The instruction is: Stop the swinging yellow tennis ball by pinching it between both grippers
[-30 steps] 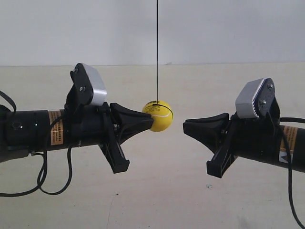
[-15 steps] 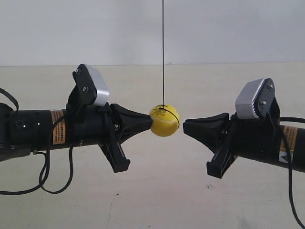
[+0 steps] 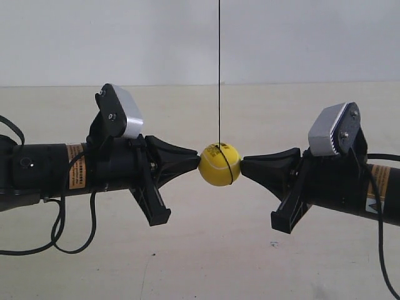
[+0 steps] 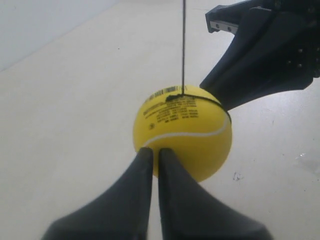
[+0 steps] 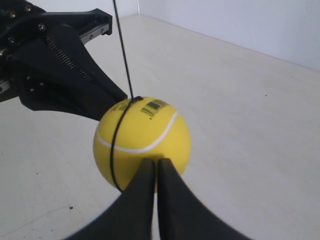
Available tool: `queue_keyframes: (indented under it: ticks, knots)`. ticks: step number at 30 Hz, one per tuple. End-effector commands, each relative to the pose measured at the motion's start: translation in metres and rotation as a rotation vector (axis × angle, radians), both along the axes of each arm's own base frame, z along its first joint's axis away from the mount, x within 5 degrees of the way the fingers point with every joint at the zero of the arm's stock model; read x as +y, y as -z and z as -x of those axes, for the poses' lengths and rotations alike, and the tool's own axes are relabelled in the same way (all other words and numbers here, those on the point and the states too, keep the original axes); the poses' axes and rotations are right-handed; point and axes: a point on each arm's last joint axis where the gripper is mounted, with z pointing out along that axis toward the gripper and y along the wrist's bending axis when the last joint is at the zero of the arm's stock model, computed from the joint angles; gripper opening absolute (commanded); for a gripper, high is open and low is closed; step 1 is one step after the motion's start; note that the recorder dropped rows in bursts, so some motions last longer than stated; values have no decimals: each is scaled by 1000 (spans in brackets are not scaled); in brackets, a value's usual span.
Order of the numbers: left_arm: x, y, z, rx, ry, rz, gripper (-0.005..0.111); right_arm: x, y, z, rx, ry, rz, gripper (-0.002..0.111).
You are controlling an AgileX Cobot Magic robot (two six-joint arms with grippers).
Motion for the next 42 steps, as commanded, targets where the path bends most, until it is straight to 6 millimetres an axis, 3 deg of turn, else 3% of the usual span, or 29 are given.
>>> queue_keyframes:
  ticks: [1,27,36,42]
  knots:
    - [-2,-1,0,1,7,15,5,1,0,0,1,-2,-1,0]
    - [-2,-3,-4,10,-27,34,5,0,-1,-7,-16,26,31,0]
    - [-7,15,-12,67,-25,23,5,0,-2,-7,-20,23,23,0]
    - [-8,15,-12,62,-8,19,5,0,-2,-7,-15,22,18,0]
